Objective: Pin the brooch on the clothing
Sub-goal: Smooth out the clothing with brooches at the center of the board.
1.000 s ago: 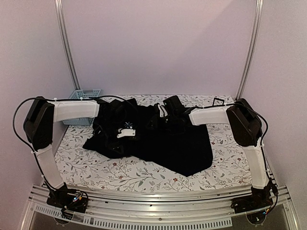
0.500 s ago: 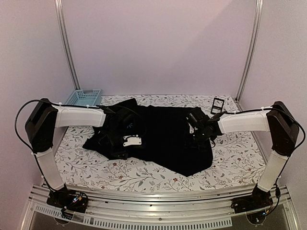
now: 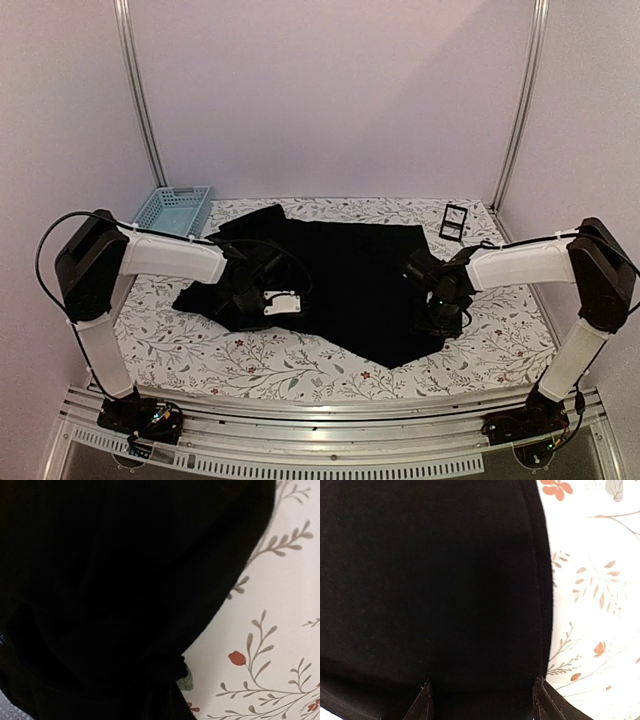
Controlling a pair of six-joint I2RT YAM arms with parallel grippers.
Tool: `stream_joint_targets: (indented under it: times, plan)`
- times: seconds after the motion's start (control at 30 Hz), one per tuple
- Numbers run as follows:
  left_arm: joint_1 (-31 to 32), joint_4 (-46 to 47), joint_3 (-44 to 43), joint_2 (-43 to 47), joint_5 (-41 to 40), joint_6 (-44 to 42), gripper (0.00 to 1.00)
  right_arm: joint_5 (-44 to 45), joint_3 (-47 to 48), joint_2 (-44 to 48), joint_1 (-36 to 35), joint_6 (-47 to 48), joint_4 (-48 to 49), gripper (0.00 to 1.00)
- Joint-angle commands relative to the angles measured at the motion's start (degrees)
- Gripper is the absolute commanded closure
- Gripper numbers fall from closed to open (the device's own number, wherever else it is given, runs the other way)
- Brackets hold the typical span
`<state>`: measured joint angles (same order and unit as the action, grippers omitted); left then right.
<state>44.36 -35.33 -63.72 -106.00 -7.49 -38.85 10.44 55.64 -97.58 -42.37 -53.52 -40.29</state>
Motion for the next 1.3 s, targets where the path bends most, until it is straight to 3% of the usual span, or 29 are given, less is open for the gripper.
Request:
stream_joint_targets:
  times: [0.0, 0.1, 0.23, 0.3, 0.37, 0.47, 0.7, 0.97, 1.1, 1.27]
  plan:
    - [0.2, 2.9, 2.8, -2.5, -4.2, -0.4, 0.98, 1.8, -4.1, 2.3, 0.5, -1.7, -0.3, 0.33]
    - [0.1, 1.2, 2.1, -1.6, -3.5, -0.3, 1.00, -1.4, -8.6, 3.4, 2.2, -1.2, 6.2, 0.34]
    - [-0.1, -0.1, 1.6, 0.5, -6.1, -1.2, 1.00, -1.0, -9.5, 1.8, 2.7, -1.2, 6.2, 0.40]
    - [-1.1, -2.9, 0.0, 1.6, -5.8, -1.2, 1.00, -0.2, -9.8, 0.1, 2.8, -0.7, 6.3, 0.50]
    - [-3.2, -7.2, -2.2, 2.8, -2.4, -0.8, 1.00, 1.1, -10.3, -0.7, 3.4, -0.5, 6.3, 0.67]
    - [-7.0, -14.2, -4.4, 5.3, 5.4, -0.7, 1.00, 2.4, -10.9, -1.1, 4.7, -0.3, 6.9, 0.78]
    - [-10.8, -33.1, -2.5, 9.9, 19.2, -10.2, 1.00, 2.9, -11.0, -0.3, 7.6, 2.3, 10.1, 0.87]
    - [-10.7, -48.7, 6.4, 15.9, 16.8, -21.7, 1.00, 4.4, -10.7, 0.7, 12.7, 6.5, 11.4, 0.90]
    - [-8.5, -51.7, 10.2, 19.0, 16.6, -23.9, 1.00, 5.3, -10.1, 1.3, 15.9, 8.7, 12.2, 0.90]
    - [-4.1, -50.9, 10.6, 19.1, 20.1, -19.7, 1.00, 4.3, -7.8, 0.4, 17.2, 10.9, 13.4, 0.91]
